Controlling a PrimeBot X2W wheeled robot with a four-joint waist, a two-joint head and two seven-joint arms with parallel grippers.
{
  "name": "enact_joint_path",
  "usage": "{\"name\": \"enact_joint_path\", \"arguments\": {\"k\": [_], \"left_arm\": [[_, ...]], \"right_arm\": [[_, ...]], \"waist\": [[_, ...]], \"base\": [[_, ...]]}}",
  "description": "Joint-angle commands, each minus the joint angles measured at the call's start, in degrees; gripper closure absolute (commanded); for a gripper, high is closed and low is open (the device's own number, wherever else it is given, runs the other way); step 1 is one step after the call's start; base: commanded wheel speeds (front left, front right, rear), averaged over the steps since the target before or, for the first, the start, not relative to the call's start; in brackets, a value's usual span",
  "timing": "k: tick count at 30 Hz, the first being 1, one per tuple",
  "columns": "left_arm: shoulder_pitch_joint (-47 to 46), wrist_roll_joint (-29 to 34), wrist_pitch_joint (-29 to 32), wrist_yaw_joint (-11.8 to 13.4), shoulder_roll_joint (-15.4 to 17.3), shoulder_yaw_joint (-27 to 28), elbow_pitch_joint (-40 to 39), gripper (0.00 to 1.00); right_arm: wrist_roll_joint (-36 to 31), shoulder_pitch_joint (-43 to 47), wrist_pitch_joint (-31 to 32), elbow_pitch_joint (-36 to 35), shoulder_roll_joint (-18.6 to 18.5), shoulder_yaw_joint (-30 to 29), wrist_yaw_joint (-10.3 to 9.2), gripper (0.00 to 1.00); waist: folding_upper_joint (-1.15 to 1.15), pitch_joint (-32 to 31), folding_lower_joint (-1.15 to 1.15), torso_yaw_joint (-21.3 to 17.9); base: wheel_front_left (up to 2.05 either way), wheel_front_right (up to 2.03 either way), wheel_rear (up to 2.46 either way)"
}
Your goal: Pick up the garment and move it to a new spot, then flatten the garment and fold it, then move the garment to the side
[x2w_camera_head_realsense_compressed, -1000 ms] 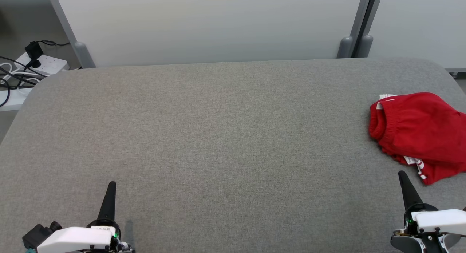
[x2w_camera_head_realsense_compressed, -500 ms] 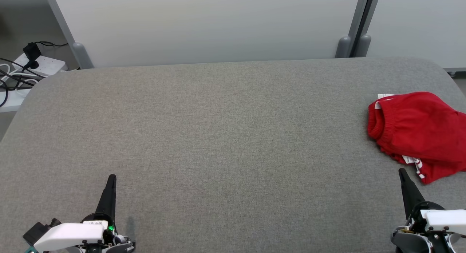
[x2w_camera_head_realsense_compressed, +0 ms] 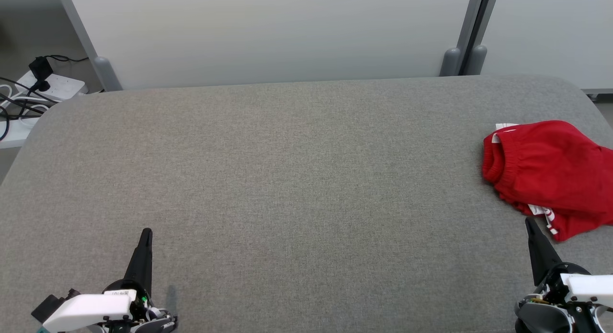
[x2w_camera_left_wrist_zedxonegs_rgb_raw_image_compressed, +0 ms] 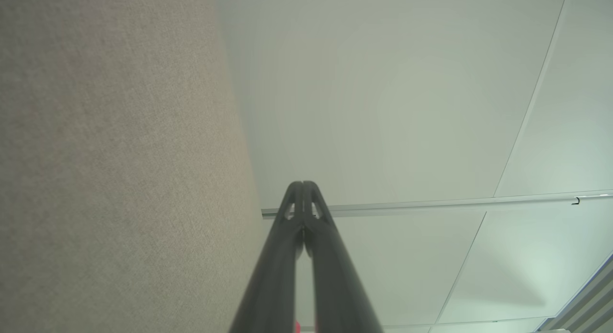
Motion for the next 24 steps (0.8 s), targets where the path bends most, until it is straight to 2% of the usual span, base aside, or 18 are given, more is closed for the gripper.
{"name": "enact_joint_path", "arguments": {"k": [1, 24], "left_arm": [[-3.3, -0.2, 0.4, -0.5, 1.2, 1.9, -1.6, 1.00], [-3.3, -0.2, 0.4, -0.5, 1.2, 1.9, -1.6, 1.00]], "right_arm": [[0.7, -0.9, 0.4, -1.8, -0.9, 0.8, 0.26, 1.00], [0.7, -0.9, 0.4, -1.8, -0.9, 0.9, 0.26, 1.00]], "waist": [[0.00, 0.0, 0.00, 0.0], [0.00, 0.0, 0.00, 0.0]], "base": [[0.00, 0.00, 0.00], [0.00, 0.00, 0.00]]}}
